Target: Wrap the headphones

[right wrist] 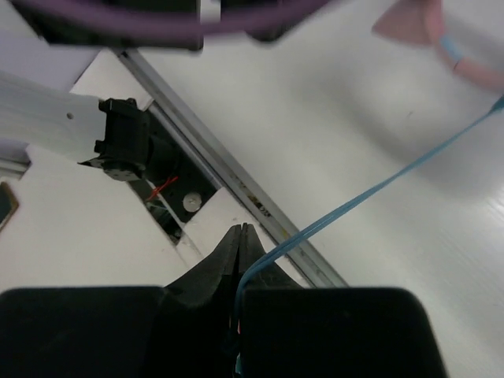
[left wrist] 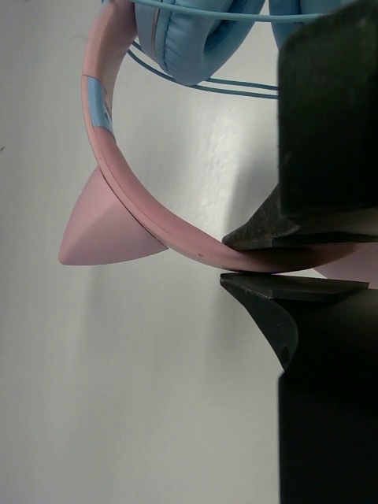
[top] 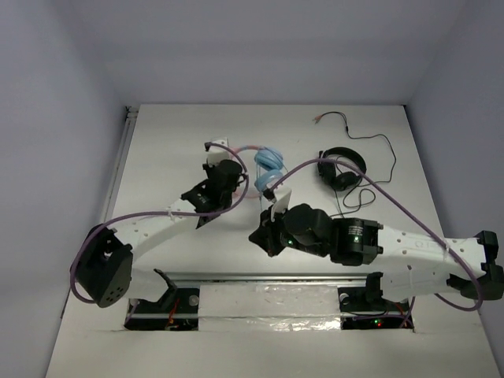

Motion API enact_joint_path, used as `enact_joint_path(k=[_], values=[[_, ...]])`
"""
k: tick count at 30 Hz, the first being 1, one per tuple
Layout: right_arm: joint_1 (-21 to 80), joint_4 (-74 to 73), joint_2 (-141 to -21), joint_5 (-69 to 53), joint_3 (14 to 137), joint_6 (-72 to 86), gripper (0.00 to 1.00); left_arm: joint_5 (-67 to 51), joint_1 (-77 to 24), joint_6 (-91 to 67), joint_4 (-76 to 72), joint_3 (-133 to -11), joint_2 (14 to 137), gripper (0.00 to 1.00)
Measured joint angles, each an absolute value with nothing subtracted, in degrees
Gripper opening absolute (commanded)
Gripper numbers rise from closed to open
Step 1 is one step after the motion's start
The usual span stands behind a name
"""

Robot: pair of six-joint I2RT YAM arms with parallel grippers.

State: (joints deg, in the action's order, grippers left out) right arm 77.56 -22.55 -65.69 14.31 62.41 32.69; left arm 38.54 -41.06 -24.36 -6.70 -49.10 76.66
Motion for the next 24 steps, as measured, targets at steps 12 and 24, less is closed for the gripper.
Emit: enact_joint_path(k=[12,24], values=[[69.6,-29.7,-63.3,27.3,66.6,23.2,0.00,36.2,-54.5,-24.7,-7.8,-37.1,68.2,0.00],[56.6,-24.0,-65.6,25.4,64.1,16.6,0.00,33.2,-64.1,-26.6,-8.1,-34.6,65.1,0.00]])
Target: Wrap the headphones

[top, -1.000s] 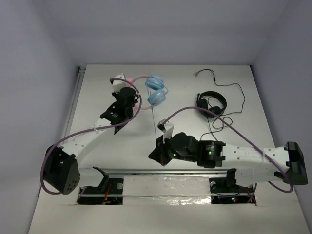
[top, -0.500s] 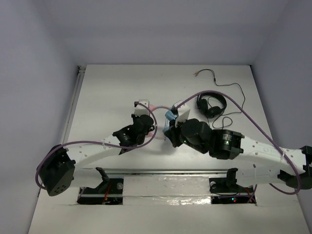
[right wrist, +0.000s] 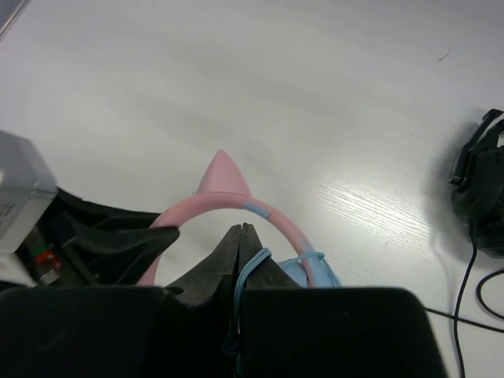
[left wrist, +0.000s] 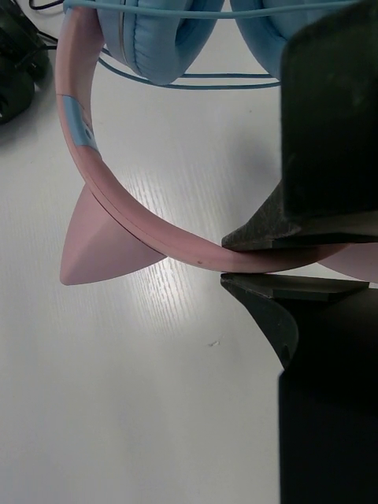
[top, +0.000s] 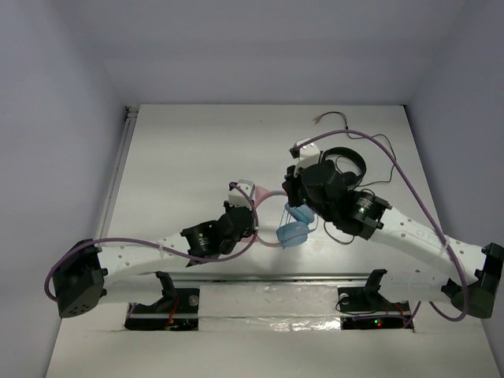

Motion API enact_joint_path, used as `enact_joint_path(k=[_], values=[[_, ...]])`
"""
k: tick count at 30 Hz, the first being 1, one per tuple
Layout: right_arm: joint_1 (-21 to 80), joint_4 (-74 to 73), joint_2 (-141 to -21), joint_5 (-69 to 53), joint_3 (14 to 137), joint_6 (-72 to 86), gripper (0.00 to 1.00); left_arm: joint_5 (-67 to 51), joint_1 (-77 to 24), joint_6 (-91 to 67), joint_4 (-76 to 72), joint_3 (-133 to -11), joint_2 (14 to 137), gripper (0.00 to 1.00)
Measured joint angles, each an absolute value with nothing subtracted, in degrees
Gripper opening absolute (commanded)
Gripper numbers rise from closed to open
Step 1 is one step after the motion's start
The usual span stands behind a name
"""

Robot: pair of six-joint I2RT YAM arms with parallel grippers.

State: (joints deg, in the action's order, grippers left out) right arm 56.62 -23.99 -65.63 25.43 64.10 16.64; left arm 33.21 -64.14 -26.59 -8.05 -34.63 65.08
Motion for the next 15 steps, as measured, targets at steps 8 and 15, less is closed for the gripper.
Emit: enact_joint_path(k=[8,15], values=[[48.5,-19.3,-66.0,21.6,60.4,14.9,0.00,29.1,-64.1,-25.3,-12.1,-34.4,65.1,0.00],[44.1,-14.3,-66.0,16.6,56.2,14.5,0.00,24.6,-64.0,-22.6,-14.0,-34.4,65.8,0.00]])
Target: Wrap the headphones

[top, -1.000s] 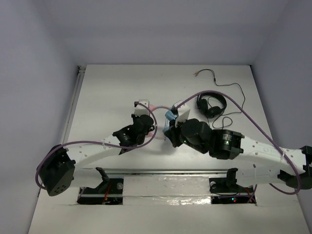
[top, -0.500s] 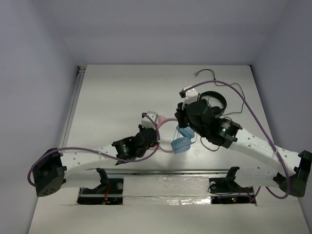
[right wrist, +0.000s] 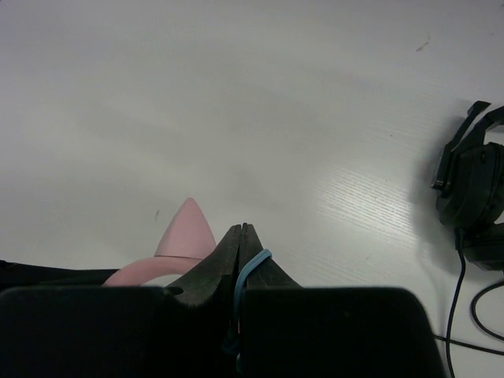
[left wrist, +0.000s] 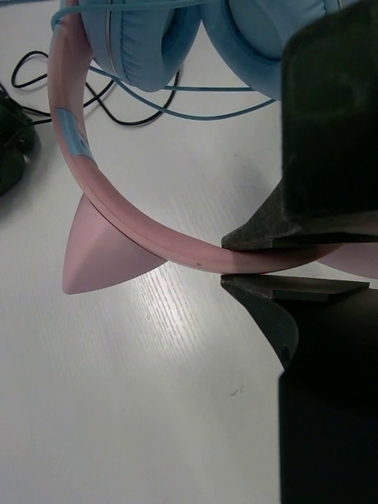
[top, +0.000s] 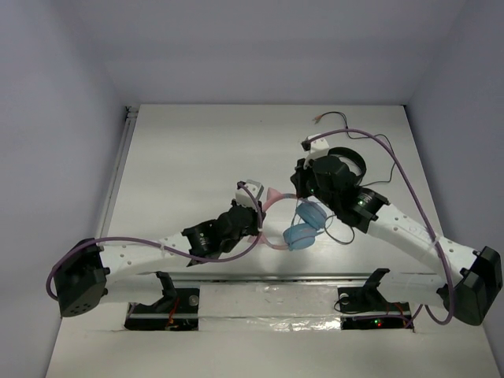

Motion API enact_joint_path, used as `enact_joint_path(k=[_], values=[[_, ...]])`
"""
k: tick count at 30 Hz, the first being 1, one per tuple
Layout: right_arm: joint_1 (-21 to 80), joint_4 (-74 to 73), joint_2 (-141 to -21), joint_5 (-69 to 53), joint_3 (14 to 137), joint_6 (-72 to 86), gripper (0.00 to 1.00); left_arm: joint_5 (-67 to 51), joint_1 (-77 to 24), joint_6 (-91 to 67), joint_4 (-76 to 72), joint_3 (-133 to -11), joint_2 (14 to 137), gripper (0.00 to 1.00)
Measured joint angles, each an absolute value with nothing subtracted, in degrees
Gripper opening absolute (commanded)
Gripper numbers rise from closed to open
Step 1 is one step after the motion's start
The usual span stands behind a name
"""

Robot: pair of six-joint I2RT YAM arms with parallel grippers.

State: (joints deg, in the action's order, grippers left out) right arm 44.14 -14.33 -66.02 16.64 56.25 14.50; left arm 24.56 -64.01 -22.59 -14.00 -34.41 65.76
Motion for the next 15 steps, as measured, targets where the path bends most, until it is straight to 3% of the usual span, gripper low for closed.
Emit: enact_joint_path(k=[15], values=[[42.7,-0.8,-62.8,12.9,48.9,13.8,0.00,12.7,-60.3,-18.9,-2.6,-41.4,57.5,0.00]])
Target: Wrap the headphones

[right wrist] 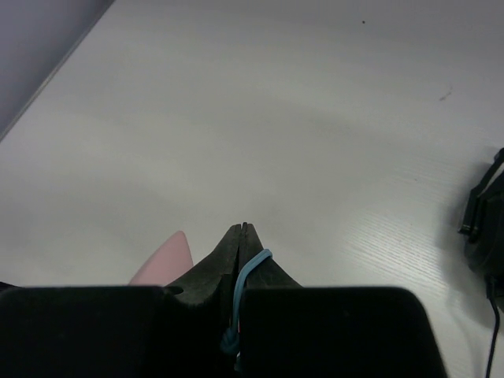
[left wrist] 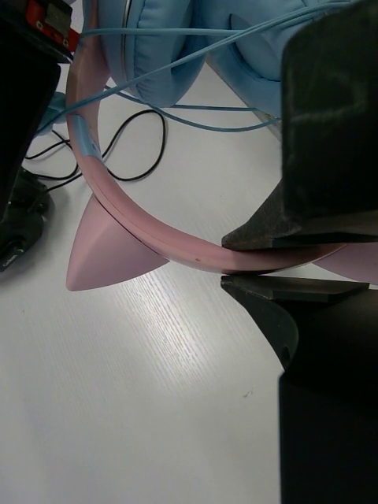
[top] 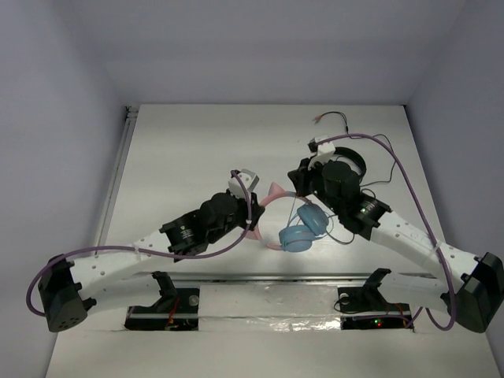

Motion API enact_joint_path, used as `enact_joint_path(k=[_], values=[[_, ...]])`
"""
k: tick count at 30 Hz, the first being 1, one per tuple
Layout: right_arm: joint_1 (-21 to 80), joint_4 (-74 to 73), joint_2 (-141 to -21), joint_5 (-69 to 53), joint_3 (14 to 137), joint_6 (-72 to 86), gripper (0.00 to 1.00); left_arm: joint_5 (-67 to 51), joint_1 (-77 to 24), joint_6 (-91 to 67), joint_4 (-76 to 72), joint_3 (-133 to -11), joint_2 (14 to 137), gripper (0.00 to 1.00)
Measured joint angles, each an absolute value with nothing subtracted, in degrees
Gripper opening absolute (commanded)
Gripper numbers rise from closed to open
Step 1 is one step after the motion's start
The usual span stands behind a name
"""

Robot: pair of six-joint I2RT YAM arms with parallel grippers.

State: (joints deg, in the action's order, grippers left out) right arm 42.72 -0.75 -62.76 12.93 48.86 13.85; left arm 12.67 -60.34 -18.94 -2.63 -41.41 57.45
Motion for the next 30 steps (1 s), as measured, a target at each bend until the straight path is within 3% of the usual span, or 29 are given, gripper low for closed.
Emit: enact_joint_path(k=[12,19,30], values=[[42.6,2.3,-61.0,8.1,47.8,19.4,0.05,1.1,-54.7,-21.3,-3.2,-39.6,52.5,0.00],[40.9,2.2,-60.6,9.6,47.8,22.5,0.26,-4.2,-50.5,-22.6,-3.0,-39.3,51.4,0.00],[40.4,-0.3,-58.4,11.0,47.8,31.6,0.36,-4.6,-45.3,-26.3,-0.1,-40.4,51.6,0.00]])
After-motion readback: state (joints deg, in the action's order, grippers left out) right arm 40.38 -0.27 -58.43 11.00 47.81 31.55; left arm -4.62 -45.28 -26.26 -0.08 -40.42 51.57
